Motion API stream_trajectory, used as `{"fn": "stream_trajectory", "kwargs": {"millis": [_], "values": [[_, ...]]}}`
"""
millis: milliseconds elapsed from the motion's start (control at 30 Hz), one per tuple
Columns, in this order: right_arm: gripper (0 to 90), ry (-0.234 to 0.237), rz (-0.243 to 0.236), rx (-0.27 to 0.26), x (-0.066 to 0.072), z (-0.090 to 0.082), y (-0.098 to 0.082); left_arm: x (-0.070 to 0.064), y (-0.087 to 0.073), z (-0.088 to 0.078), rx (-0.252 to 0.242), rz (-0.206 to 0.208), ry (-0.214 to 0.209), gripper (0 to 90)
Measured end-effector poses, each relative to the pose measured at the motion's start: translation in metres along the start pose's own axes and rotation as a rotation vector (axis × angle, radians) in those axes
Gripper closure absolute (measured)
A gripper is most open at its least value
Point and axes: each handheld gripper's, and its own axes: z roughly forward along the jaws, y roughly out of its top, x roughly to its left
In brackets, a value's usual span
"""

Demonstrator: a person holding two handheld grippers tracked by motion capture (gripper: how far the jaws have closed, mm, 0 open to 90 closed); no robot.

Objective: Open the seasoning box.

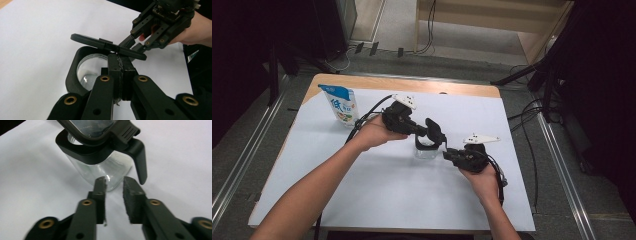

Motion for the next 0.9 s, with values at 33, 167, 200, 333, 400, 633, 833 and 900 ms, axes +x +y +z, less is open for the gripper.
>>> {"fn": "stream_trajectory", "kwargs": {"millis": [33,167,200,333,400,633,833,900], "values": [[83.8,-0.014,-0.004,-0.003,-0.001,-0.001,0.0,0.0,0.001,0.0,-0.003,-0.005,0.0,90.0],[90.0,-0.056,0.011,-0.023,-0.008,-0.002,0.002,0.002,0.001,0.001,-0.002,-0.018,0.014,90.0],[90.0,-0.066,0.017,-0.027,-0.011,-0.002,0.003,0.003,0.001,0.001,0.0,-0.017,0.016,90.0],[90.0,-0.086,0.037,-0.039,-0.017,0.005,0.008,0.004,0.003,0.002,0.005,-0.022,0.021,90.0],[90.0,-0.084,0.053,-0.032,-0.019,0.009,0.008,0.003,0.006,0.003,0.007,-0.022,0.017,90.0],[90.0,-0.08,0.044,-0.019,-0.019,0.014,0.007,-0.002,0.018,0.011,0.011,-0.004,0.008,90.0],[90.0,-0.095,0.036,-0.023,-0.021,0.019,0.014,-0.002,0.022,0.018,-0.001,-0.025,0.005,90.0],[90.0,-0.091,0.046,-0.023,-0.021,0.019,0.014,-0.002,0.023,0.021,-0.002,-0.026,0.007,90.0]]}}
